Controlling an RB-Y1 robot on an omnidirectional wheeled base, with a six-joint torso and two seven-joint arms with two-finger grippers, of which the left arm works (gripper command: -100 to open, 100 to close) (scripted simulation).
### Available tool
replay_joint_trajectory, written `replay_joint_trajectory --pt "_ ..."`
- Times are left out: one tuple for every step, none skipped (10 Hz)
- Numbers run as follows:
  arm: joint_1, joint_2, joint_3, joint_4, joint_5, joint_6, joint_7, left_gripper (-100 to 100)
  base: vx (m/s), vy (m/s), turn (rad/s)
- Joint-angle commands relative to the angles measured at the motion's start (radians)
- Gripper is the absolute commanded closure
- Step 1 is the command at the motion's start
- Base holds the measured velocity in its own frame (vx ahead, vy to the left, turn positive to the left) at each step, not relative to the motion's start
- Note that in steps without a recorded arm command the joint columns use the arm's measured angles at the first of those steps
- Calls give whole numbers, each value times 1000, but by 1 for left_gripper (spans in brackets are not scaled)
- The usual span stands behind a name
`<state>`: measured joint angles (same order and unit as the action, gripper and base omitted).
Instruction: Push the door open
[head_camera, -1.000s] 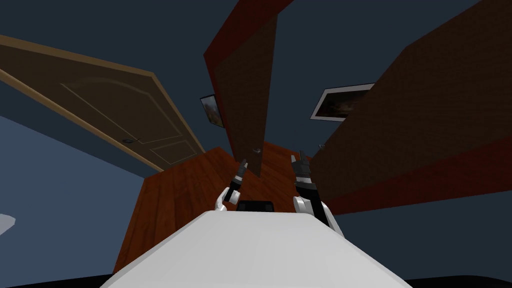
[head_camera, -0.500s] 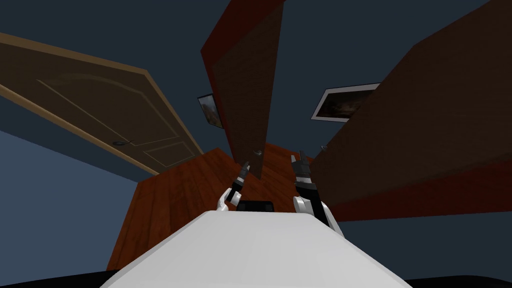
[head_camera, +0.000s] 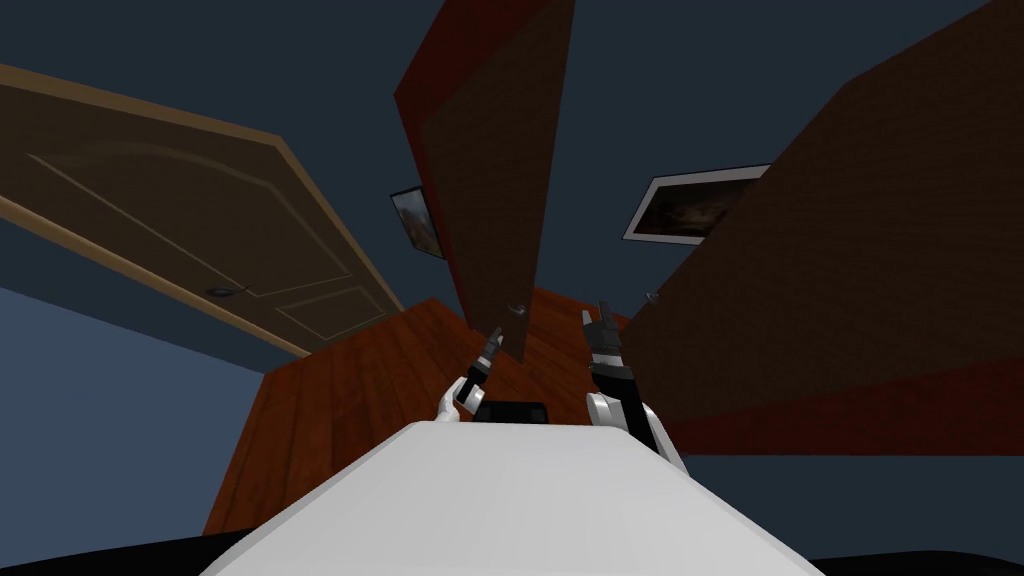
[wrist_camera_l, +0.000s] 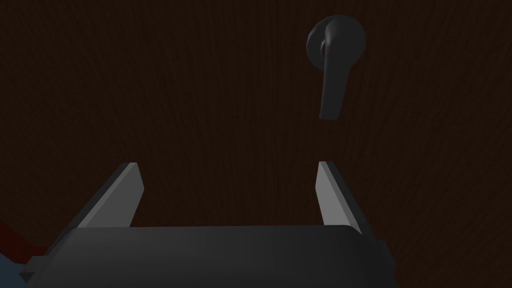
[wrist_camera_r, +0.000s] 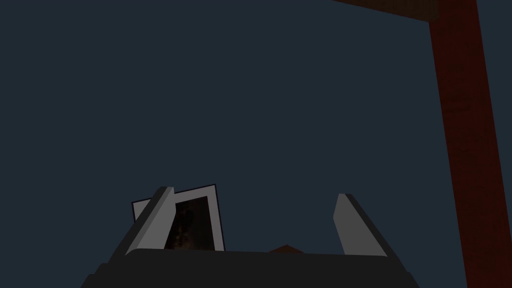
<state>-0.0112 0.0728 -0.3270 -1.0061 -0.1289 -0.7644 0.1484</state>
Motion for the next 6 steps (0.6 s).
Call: replay_joint_trajectory --pt "-8 -2 -10 28 -8 0 7 -100 95 55 -21" --pt "-16 -5 -15 49 -12 -1 11 -100 82 49 -20" --pt "-24 -7 -20 69 -16 -3 16 -100 96 38 -25" --pt "-39 -11 -29 111 -23 -7 24 -100 142 76 -33" --pt "-46 -13 -33 130 -27 -9 27 -100 129 77 -36" --pt "-52 -16 -37 147 -30 -11 31 -100 80 52 -21"
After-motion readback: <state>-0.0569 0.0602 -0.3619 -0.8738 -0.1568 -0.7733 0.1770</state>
